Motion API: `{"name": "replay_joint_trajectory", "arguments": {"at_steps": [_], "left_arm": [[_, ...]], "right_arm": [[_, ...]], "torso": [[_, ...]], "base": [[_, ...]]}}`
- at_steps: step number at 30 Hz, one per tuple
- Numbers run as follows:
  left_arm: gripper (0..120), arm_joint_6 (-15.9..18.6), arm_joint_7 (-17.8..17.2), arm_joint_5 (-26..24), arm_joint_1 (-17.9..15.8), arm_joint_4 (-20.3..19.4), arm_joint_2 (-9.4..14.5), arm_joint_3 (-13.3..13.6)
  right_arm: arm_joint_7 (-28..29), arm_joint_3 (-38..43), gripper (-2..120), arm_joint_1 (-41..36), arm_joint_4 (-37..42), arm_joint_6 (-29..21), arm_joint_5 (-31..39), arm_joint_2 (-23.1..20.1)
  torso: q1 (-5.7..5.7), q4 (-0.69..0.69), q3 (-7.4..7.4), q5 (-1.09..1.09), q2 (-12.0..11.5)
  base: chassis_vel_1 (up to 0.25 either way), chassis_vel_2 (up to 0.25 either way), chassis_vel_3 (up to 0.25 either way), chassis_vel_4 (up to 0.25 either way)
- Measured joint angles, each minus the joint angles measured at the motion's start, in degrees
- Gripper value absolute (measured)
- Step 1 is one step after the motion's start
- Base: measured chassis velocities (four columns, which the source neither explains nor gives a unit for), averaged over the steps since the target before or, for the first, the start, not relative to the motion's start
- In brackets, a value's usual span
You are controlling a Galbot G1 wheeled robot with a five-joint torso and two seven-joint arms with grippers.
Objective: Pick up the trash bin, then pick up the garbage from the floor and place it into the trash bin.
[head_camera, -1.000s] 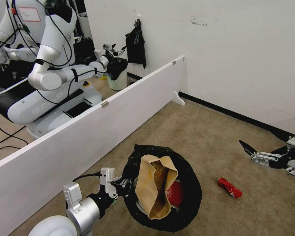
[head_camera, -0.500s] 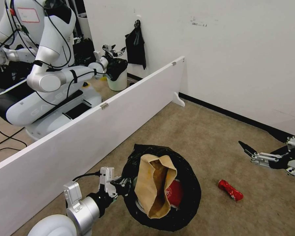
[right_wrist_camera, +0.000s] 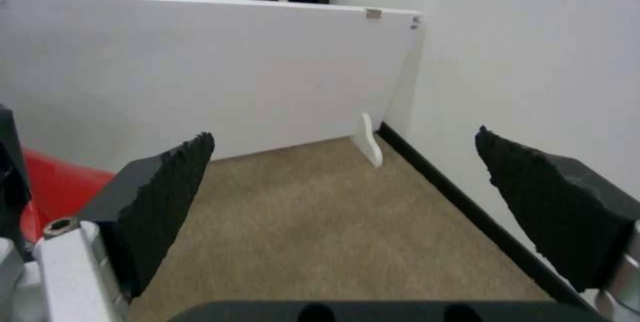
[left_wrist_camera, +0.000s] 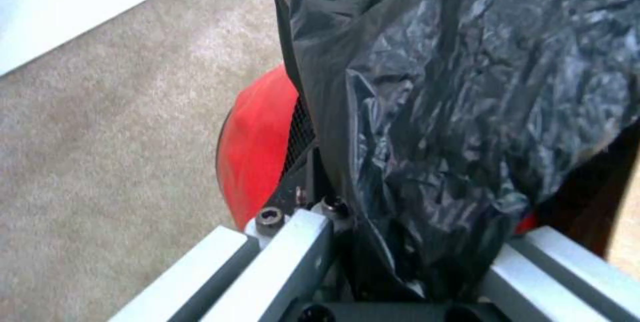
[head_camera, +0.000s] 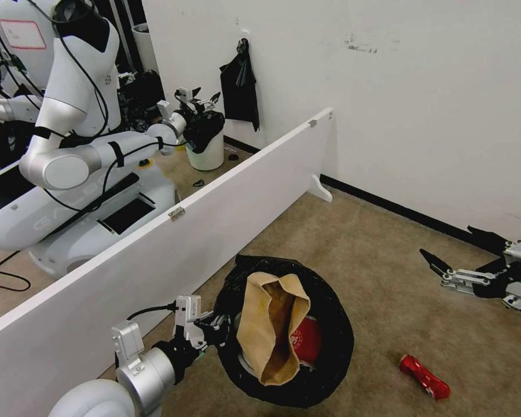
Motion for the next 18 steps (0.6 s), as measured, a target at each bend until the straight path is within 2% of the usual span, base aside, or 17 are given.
{"name": "replay_joint_trajectory", "arguments": {"at_steps": [18], "left_arm": [[0,0.0,0.0,0.7,0.3,-0.1,-0.6,0.0]], "right_arm": [[-0.7,0.0,100,-0.9,-0.2,-0.9,-2.0,0.8]], "torso": [[0.0,0.02,0.0,-0.01,0.0]], "base": [[0.003,-0.003,-0.004,0.003]]}}
